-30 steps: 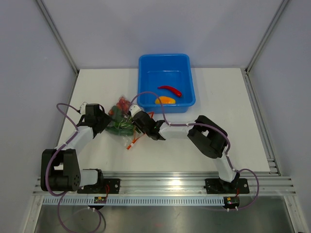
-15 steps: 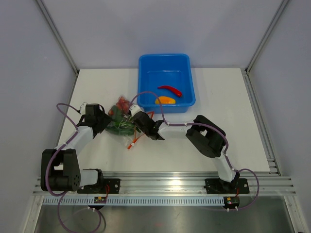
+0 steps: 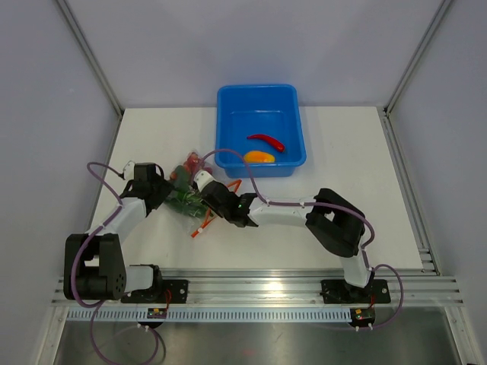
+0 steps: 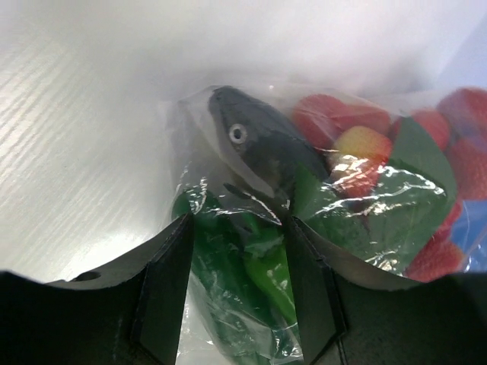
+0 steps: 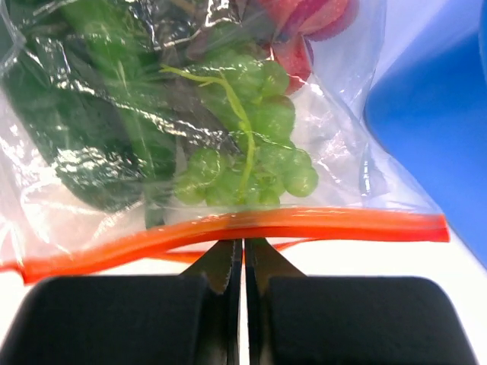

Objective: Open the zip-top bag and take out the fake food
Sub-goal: Pick up the fake fruit from the zipper food storage bag.

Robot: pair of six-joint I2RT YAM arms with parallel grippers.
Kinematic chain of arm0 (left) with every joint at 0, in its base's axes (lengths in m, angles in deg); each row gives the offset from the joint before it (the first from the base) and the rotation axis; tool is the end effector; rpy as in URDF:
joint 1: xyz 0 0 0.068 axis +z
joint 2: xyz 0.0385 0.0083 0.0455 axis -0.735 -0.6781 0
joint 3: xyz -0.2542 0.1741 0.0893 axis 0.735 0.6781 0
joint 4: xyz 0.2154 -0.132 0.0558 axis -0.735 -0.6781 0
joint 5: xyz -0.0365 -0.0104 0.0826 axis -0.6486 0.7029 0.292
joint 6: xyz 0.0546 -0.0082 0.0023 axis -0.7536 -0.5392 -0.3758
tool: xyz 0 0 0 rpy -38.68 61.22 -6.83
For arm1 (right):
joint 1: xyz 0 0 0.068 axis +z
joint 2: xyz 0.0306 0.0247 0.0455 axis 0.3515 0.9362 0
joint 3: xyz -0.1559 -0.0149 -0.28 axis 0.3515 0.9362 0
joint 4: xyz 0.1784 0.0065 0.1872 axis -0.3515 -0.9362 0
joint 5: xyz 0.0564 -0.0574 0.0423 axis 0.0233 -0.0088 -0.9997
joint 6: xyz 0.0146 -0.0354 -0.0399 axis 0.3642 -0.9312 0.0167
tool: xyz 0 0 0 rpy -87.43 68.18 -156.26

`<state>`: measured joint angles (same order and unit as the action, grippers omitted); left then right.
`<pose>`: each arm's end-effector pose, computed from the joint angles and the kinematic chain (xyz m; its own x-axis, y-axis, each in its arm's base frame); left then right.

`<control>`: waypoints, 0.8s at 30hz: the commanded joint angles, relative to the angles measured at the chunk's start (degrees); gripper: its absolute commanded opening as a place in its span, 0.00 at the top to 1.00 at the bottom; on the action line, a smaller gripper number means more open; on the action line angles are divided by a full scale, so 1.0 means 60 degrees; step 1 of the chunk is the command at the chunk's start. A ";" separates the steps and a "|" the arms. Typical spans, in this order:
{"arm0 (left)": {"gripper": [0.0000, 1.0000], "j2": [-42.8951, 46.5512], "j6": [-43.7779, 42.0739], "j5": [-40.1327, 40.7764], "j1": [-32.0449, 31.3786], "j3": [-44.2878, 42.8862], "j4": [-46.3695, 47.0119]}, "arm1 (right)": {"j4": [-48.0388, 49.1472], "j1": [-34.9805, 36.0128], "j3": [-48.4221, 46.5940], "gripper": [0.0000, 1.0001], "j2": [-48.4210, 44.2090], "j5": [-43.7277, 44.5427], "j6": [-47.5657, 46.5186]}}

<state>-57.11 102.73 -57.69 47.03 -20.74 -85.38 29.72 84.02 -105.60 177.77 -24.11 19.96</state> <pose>0.2340 0.0049 0.2314 -0.4057 -0.7548 -0.5154 -0.6405 0.6371 -0.4287 0.2194 0.4047 0.2281 -0.2587 -0.6209 -0.7400 -0.6945 0.6519 -0.3043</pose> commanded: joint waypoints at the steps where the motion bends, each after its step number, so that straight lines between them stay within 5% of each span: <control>1: 0.47 0.0383 0.0360 0.0961 0.0046 -0.0280 -0.0290 | -0.1189 -0.0041 -0.0640 1.00 -0.0647 -0.0357 0.0424; 24: 0.47 0.0501 0.0463 0.1095 0.0046 -0.0119 -0.0056 | -0.5439 -0.0143 -0.0817 1.00 -0.3079 -0.2394 0.0922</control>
<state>-54.07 105.50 -52.25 47.03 -20.61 -87.70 2.36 83.73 -108.34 162.03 -36.74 25.32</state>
